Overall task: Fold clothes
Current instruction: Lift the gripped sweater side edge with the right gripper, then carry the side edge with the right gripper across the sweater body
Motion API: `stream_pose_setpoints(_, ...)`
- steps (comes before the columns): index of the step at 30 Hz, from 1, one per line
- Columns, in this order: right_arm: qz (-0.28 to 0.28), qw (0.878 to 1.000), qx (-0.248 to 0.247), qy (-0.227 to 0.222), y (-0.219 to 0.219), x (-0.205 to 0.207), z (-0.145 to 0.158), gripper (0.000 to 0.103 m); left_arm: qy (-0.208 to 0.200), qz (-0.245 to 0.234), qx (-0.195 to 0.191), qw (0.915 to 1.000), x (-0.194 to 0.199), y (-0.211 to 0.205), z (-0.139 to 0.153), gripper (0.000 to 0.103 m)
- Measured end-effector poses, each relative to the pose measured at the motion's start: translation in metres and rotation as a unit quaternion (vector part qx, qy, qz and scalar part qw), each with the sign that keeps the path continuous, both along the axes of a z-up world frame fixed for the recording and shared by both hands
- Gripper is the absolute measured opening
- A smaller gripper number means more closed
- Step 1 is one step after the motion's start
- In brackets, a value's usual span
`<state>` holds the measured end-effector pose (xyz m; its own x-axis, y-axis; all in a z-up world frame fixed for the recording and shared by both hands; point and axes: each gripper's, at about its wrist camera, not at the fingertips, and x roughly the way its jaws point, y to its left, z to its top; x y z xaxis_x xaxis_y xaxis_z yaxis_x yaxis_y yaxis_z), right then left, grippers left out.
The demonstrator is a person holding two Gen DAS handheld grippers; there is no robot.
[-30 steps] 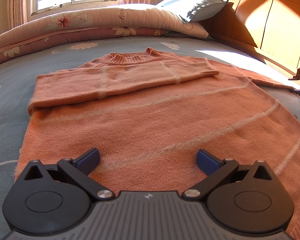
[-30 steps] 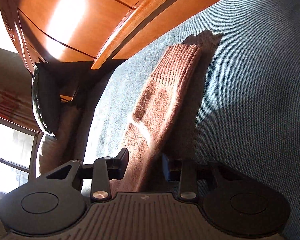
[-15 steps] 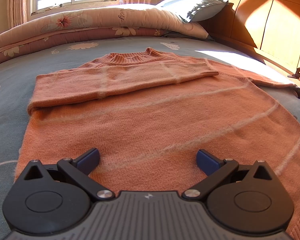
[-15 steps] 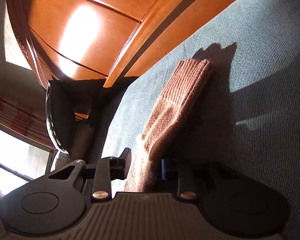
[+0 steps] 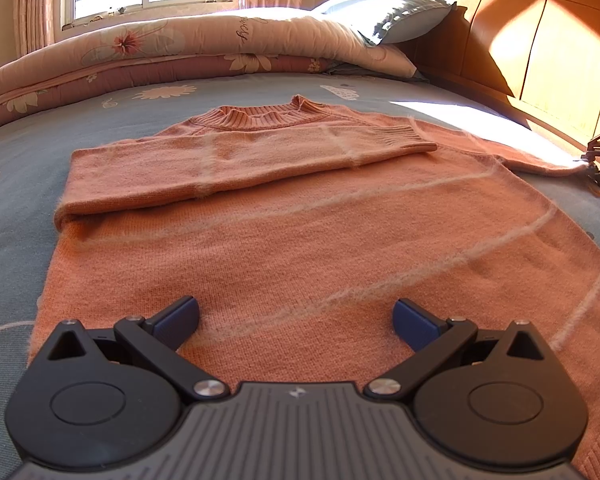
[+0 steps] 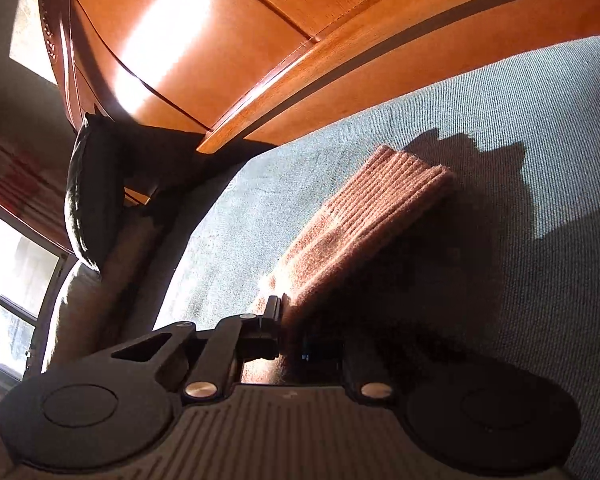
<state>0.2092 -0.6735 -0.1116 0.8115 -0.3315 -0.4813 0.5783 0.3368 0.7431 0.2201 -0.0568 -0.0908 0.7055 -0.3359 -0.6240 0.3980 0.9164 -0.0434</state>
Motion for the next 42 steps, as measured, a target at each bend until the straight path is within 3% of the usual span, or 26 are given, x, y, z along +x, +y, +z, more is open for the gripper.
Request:
stream_pose_setpoints(8, 0.075, 0.992, -0.098, 0.039, 0.050, 0.026, 0.079, 0.009, 0.000, -0.002, -0.004, 1.0000, 0.000, 0.001, 0.001, 0.102)
stream_pose_setpoints(14, 0.143, 0.976, -0.155, 0.055, 0.110, 0.065, 0.124, 0.009, -0.009, -0.021, -0.029, 0.9993, -0.003, 0.010, 0.016, 0.102)
stream_pose_setpoints(20, 0.209, 0.956, -0.197, 0.061, 0.173, 0.109, 0.148, 0.009, 0.002, -0.024, -0.035, 0.9991, 0.001, 0.020, 0.027, 0.102)
stream_pose_setpoints(25, 0.255, 0.938, -0.225, 0.068, 0.227, 0.145, 0.154, 0.009, 0.022, -0.032, -0.068, 0.9969, 0.010, 0.039, 0.037, 0.102)
stream_pose_setpoints(32, 0.319, 0.901, -0.279, 0.087, 0.309, 0.186, 0.144, 0.009, 0.069, -0.028, -0.140, 0.9873, 0.025, 0.070, 0.043, 0.102)
stream_pose_setpoints(36, 0.339, 0.879, -0.321, 0.099, 0.354, 0.200, 0.138, 0.009, 0.074, -0.002, -0.150, 0.9860, 0.030, 0.081, 0.043, 0.102)
stream_pose_setpoints(42, 0.352, 0.861, -0.351, 0.104, 0.408, 0.212, 0.118, 0.009, 0.060, 0.022, -0.154, 0.9860, 0.035, 0.101, 0.050, 0.102)
